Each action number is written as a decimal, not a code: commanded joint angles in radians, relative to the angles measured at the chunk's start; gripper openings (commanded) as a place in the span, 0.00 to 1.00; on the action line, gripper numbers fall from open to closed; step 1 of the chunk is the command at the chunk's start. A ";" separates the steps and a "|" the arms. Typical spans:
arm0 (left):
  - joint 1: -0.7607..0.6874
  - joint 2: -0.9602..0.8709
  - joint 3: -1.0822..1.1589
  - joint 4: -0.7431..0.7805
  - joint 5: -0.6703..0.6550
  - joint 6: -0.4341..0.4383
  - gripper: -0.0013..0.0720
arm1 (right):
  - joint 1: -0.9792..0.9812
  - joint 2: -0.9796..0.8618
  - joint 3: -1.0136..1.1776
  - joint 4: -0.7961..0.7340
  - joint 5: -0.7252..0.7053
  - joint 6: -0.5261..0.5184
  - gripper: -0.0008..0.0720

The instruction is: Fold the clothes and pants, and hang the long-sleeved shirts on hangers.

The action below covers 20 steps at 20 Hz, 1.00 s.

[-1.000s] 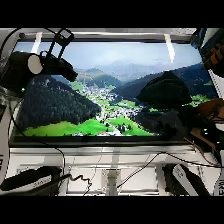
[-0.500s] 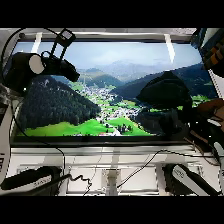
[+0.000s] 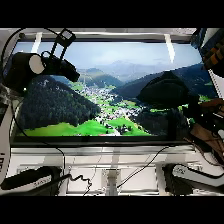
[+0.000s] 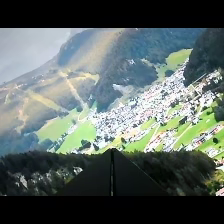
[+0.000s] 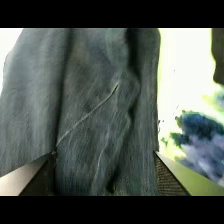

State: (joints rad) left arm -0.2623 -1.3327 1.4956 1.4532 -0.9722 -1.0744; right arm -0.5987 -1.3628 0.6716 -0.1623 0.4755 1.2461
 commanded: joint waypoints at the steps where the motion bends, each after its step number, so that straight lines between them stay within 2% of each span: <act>1: -0.001 0.000 0.000 0.000 0.000 0.001 0.05 | -0.004 -0.151 0.104 -0.001 0.067 0.001 0.96; 6: -0.001 -0.002 0.000 0.000 0.005 0.000 0.05 | 0.021 -0.357 0.308 0.021 0.243 -0.004 0.96; 10: -0.001 -0.002 0.000 0.000 0.016 0.000 0.05 | 0.126 -0.412 0.472 0.001 0.192 -0.036 0.94; 11: -0.001 -0.002 0.000 0.000 0.016 0.000 0.05 | 0.151 -0.420 0.506 -0.028 0.169 -0.035 0.88; 12: -0.001 -0.002 0.000 0.000 0.016 0.000 0.05 | 0.178 -0.426 0.536 -0.065 0.148 -0.035 0.65; 14: -0.001 -0.002 0.000 0.000 0.016 0.000 0.05 | 0.216 -0.431 0.568 -0.124 0.130 -0.035 0.10; 16: -0.001 -0.002 0.000 0.000 0.016 0.001 0.05 | 0.233 -0.426 0.594 -0.142 0.145 -0.036 0.11; 20: -0.001 -0.001 0.000 0.000 0.016 0.001 0.05 | 0.198 -0.383 0.731 -0.164 0.306 -0.036 0.11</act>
State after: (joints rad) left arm -0.2623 -1.3338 1.4956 1.4532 -0.9569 -1.0740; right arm -0.3904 -1.7683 1.3151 -0.2985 0.6888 1.2114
